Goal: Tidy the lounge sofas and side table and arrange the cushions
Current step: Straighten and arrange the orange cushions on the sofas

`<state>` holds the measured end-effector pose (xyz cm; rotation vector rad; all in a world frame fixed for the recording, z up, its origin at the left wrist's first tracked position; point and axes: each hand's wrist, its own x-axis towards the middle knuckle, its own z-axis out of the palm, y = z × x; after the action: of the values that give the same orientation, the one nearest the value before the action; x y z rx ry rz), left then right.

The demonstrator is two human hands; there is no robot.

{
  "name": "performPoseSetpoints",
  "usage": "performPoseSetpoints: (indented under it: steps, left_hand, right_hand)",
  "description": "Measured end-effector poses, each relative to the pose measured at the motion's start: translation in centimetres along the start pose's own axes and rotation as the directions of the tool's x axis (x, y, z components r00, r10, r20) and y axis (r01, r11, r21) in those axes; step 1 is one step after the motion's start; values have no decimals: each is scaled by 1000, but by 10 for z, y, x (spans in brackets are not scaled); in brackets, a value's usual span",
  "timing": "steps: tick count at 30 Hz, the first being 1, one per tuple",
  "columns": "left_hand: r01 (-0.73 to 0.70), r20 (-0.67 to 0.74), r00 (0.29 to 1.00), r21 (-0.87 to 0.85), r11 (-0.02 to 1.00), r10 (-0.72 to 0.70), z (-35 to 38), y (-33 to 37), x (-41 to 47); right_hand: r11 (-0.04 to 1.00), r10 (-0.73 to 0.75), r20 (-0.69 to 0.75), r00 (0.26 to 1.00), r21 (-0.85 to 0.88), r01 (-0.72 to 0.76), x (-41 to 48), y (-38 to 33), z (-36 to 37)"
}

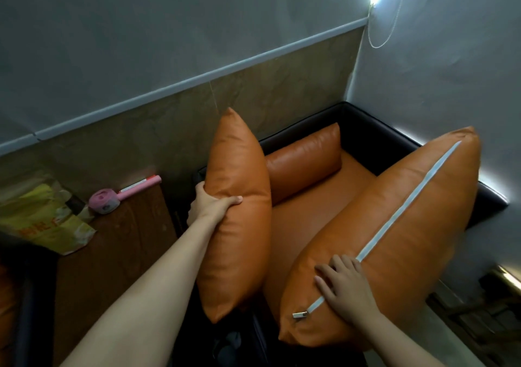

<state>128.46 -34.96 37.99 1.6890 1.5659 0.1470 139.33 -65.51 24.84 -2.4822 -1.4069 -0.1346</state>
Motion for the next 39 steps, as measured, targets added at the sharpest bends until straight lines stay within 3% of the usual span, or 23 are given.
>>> performPoseSetpoints:
  steps: [8,18,25,28,35,39]
  left_hand:
    - [1,27,1000,136,991,-5,42,24,8]
    - [-20,-34,999,-94,995,17,57,54,36]
    - [219,-20,975,-111,969,-222,108,-30,53]
    - [259,-6,965,-92,961,-260,117,-46,65]
    - [295,168,947,-107,949,-275,131,-53,90]
    - [232,274,934,20,973,-229,133,-68,88]
  right_hand:
    - [1000,2,-14,1000,5,-2,-19,10,-8]
    - [1000,2,104,995,30,-5,-9,12,-3]
    - [999,-12,154,988,47,5,-4,14,5]
    - [998,-23,164,986,55,14,-11,16,4]
    - [999,-17,181,983,38,11,-18,18,2]
    - [999,-13,172,985,33,8,-11,13,3]
